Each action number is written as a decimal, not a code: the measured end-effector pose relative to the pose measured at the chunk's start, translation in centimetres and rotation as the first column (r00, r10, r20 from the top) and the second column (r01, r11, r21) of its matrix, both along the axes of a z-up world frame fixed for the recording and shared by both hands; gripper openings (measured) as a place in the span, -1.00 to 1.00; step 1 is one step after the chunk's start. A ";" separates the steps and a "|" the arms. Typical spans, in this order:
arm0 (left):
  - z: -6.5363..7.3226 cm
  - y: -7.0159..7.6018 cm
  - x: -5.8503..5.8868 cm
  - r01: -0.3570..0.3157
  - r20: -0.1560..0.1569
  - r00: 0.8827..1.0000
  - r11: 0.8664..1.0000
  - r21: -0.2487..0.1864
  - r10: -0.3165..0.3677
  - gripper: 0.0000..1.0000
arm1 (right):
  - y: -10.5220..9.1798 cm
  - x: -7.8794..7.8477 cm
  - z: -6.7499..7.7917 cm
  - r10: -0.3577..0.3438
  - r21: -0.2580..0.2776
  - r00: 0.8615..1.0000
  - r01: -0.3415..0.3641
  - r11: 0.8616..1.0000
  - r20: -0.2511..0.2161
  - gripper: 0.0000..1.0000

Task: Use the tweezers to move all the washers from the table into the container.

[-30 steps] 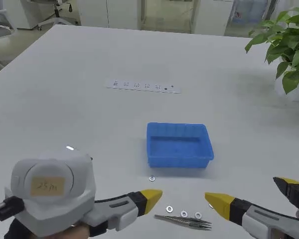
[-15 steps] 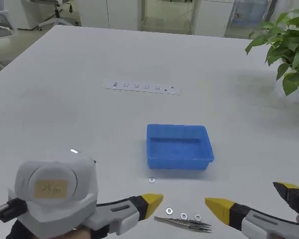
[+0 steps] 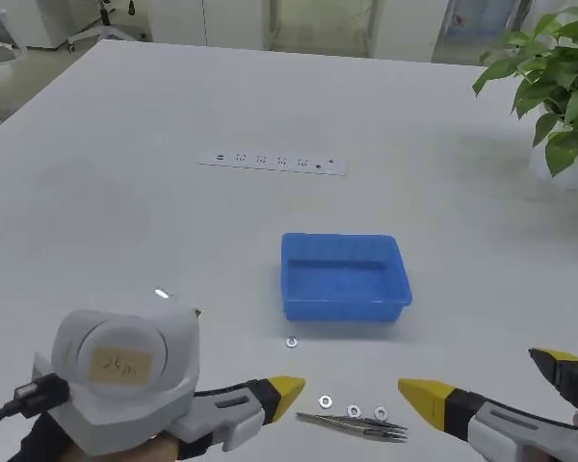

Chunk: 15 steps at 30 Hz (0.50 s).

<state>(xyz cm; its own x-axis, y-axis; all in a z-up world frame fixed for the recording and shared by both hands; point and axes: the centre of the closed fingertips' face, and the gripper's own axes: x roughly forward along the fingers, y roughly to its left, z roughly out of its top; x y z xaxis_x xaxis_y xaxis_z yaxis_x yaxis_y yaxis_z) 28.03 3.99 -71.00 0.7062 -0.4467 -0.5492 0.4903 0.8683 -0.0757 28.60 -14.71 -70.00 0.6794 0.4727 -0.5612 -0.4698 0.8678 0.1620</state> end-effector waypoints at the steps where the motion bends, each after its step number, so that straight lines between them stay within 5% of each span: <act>1: -0.1 -0.2 0.0 0.011 -0.002 1.000 1.000 -0.003 -0.011 0.48 | -0.1 0.0 0.0 -0.002 -0.001 1.000 0.002 1.000 -0.001 0.88; 6: -1.4 -2.0 -0.8 0.163 -0.061 0.985 0.987 0.002 -0.162 0.05 | -0.6 0.0 -0.3 -0.011 -0.015 1.000 0.011 1.000 -0.011 0.87; 8: -2.2 -3.2 -1.6 0.230 -0.129 0.964 0.972 -0.037 -0.233 -0.12 | -0.8 -0.1 -0.4 -0.014 -0.020 1.000 0.014 1.000 -0.016 0.87; 11: -3.4 -4.0 -1.6 0.269 -0.174 0.946 0.962 -0.052 -0.274 -0.28 | -1.0 -0.1 -0.5 -0.020 -0.025 1.000 0.019 1.000 -0.022 0.87; 15: -5.0 -4.9 -1.5 0.327 -0.191 0.927 0.945 -0.015 -0.323 -0.41 | -1.2 -0.1 -0.6 -0.024 -0.025 0.999 0.023 0.999 -0.023 0.87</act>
